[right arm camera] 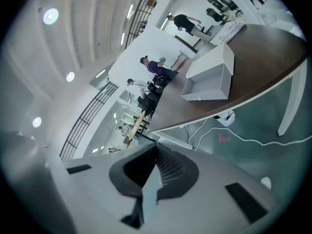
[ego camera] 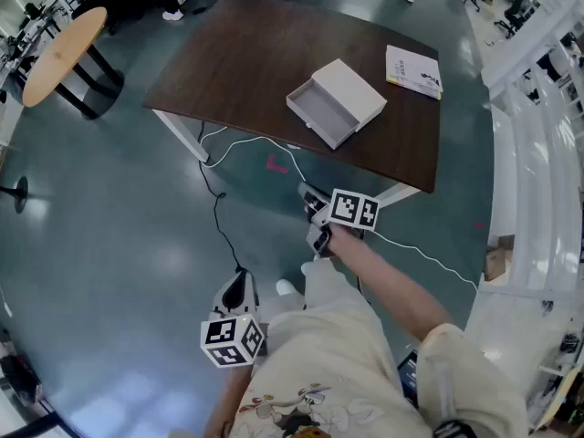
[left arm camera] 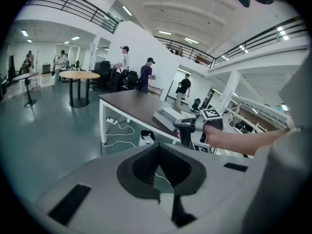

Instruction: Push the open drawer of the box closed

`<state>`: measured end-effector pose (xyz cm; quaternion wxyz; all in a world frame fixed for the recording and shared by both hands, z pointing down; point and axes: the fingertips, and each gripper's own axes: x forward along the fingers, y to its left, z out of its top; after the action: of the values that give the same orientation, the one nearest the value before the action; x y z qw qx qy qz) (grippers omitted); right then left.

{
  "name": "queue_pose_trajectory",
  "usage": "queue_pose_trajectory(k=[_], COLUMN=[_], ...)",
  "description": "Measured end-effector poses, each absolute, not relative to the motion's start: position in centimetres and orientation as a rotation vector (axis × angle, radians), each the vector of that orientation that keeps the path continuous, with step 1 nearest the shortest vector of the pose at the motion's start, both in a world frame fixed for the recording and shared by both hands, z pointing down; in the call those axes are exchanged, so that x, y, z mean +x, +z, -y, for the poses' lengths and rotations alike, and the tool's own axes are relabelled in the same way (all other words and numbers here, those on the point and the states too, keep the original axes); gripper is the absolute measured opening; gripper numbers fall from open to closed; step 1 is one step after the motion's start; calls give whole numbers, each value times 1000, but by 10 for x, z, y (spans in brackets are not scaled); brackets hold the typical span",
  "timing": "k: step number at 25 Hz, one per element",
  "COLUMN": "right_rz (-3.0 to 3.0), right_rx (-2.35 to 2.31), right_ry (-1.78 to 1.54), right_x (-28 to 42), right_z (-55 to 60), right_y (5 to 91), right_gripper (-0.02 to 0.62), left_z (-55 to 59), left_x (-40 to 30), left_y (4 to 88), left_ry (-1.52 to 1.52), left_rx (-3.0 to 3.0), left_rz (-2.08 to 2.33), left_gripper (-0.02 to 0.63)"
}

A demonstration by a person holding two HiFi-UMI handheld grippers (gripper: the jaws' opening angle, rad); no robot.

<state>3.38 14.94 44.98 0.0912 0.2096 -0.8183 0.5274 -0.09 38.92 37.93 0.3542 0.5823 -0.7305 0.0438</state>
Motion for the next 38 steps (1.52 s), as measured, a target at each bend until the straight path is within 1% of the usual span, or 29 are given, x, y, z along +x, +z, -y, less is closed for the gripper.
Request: queue_pose_trajectory(k=[4, 8, 11, 13, 19, 25, 31, 35, 38], right_rz=[2457, 2513, 2524, 2515, 2507, 2496, 2569, 2571, 2549], right_rx=[543, 540, 551, 545, 518, 497, 422, 376, 244], right_ry=[1366, 986, 714, 638, 621, 705, 593, 585, 564], right_x=[80, 118, 131, 137, 152, 168, 175, 178, 174], right_z=[-207, -240, -256, -265, -272, -266, -260, -251, -261], right_y=[430, 409, 392, 389, 392, 400, 387, 393, 401], right_gripper=[6, 6, 6, 6, 6, 6, 8, 8, 8], left_z=[-365, -343, -330, -325, -318, -321, -337, -340, -340], left_x=[32, 69, 88, 96, 113, 127, 130, 129, 122], left_y=[380, 380, 378, 380, 382, 387, 390, 398, 392], left_ry=[169, 217, 257, 273, 292, 305, 279, 211, 158], left_rx=[1609, 1665, 1704, 1717, 1727, 1692, 1589, 1502, 1452], left_rz=[1803, 1714, 1684, 1669, 1658, 1663, 1743, 1783, 1815], left_gripper=[6, 6, 6, 6, 6, 6, 6, 6, 6])
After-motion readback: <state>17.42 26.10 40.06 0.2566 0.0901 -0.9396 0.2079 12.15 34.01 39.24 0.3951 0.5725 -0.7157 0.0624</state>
